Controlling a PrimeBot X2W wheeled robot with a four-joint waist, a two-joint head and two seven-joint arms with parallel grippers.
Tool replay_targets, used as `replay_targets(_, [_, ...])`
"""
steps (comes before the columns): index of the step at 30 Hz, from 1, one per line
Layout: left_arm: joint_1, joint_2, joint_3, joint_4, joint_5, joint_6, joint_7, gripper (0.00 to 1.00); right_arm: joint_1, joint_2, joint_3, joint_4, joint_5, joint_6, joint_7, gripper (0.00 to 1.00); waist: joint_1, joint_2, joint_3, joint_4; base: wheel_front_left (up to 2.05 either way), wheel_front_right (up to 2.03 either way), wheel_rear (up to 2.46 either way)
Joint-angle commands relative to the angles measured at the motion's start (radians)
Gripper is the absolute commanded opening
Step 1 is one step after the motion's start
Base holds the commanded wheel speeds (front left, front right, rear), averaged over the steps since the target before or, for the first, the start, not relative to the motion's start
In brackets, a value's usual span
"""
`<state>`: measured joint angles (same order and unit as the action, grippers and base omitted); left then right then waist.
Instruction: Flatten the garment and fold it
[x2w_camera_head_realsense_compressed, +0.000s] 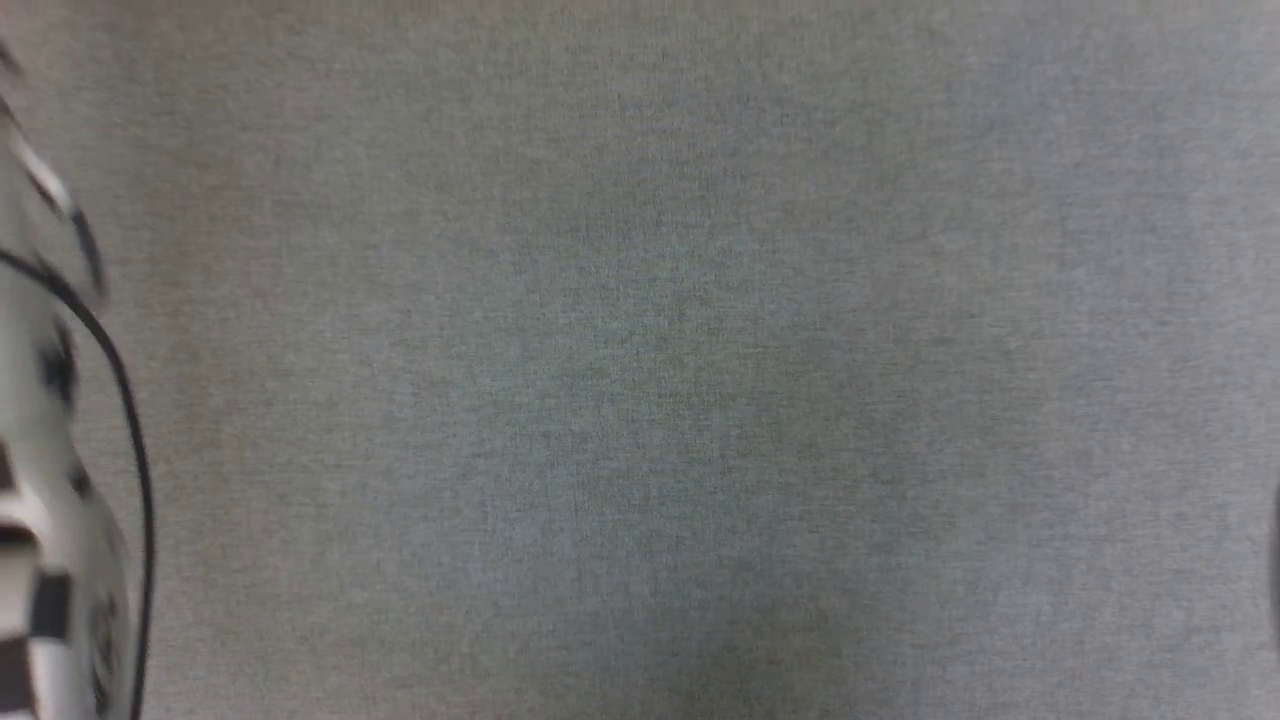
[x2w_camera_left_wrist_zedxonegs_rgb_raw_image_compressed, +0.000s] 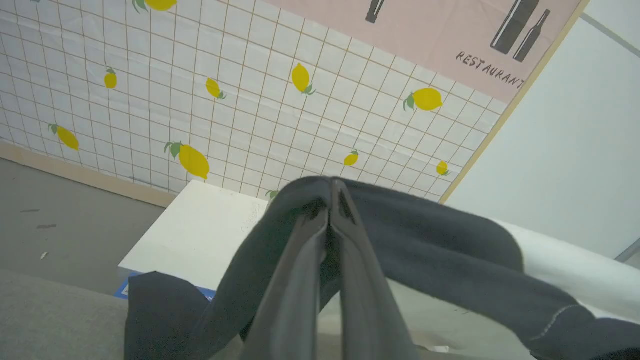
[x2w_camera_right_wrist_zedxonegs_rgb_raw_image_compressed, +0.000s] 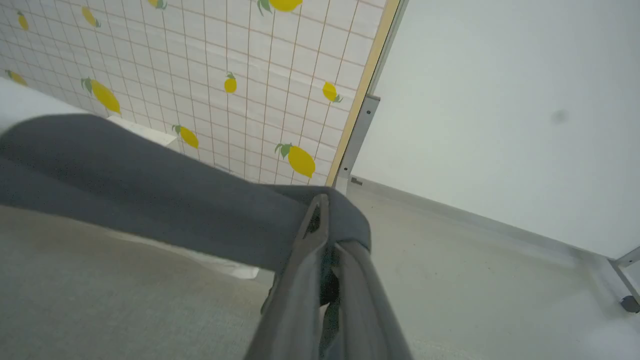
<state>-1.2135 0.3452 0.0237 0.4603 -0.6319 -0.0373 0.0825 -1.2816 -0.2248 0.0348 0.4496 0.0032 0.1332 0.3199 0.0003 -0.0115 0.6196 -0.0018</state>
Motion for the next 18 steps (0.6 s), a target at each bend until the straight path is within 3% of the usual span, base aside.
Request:
replay_targets(1, [0.064, 0.035, -0.003, 0.013, 0.021, -0.006, 0.0, 0.0, 0.066, -0.022, -0.004, -0.001, 0.024, -0.002, 0.01, 0.0, -0.0003, 0.0115, -0.066, 0.011, 0.0, 0.0, 0.0])
replay_targets(7, [0.34, 0.049, -0.039, 0.009, 0.032, -0.021, 0.039, 0.0, 0.352, -0.033, 0.008, -0.061, 0.145, -0.002, 0.056, 0.0, -0.0003, 0.0115, -0.194, 0.019, 0.0, 0.0, 0.0])
replay_targets(11, [0.561, 0.05, -0.063, -0.071, 0.019, -0.027, 0.099, 0.0, 0.559, -0.037, 0.002, -0.164, 0.2, -0.002, 0.084, 0.0, -0.0003, 0.0115, -0.28, 0.027, 0.0, 0.0, 0.0])
replay_targets(18, [0.94, 0.059, -0.094, -0.276, 0.051, 0.049, 0.172, 0.0, 0.908, 0.009, -0.062, -0.35, 0.225, -0.002, 0.11, 0.0, -0.0003, 0.0115, -0.405, 0.027, 0.0, 0.0, 0.0])
